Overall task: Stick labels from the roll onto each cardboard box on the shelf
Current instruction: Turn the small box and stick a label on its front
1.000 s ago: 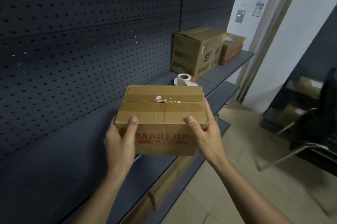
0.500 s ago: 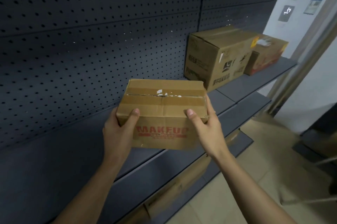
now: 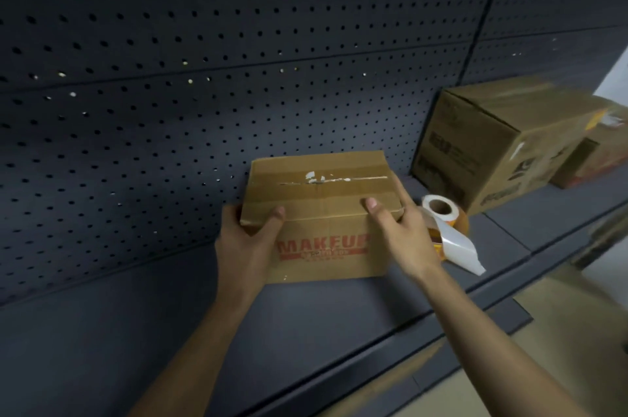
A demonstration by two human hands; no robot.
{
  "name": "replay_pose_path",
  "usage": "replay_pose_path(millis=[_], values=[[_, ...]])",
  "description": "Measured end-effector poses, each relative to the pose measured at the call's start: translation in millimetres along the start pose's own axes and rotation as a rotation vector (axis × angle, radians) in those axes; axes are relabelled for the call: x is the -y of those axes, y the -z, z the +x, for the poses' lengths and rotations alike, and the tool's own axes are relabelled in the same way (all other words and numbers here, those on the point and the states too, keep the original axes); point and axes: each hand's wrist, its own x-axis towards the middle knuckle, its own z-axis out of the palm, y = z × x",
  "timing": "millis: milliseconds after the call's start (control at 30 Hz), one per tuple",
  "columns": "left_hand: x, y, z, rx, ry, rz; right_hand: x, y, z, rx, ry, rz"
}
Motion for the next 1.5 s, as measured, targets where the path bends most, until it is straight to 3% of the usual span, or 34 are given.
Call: replay_pose_path(millis=[467, 667, 800, 1067, 1333, 1400, 1500], values=[[1.9, 3.7, 12.6, -0.210, -0.019, 0.074, -19.6, -17.7, 44.9, 0.194, -0.019, 0.020], [3.1, -9.0, 4.5, -0.396, -0.290, 0.188, -20.5, -4.5, 54.0, 0.336, -0.050, -0.039], [-5.1, -22.8, -3.8, -0.439, -0.481, 0.317, -22.6, 6.5, 54.6, 0.324, -0.061, -0.046], [-22.3, -57.4, -13.7, -0.284, -0.729, 0.440, -16.3, 36.4, 48.9, 0.179, 0.073, -0.103], [-35.0, -122.0, -23.4, -0.050, -0.843, 0.371, -27.3, 104.2, 37.0, -0.094, 0.168, -0.430], [-35.9, -139.4, -28.6, 0.026, -0.834, 0.377, -39.1, 121.9, 34.6, -0.100, 0.117, -0.554], [-29.7, -163.5, -36.2, 0.187, -0.657, 0.326, -57.9, 140.9, 30.4, -0.067, -0.026, -0.693]])
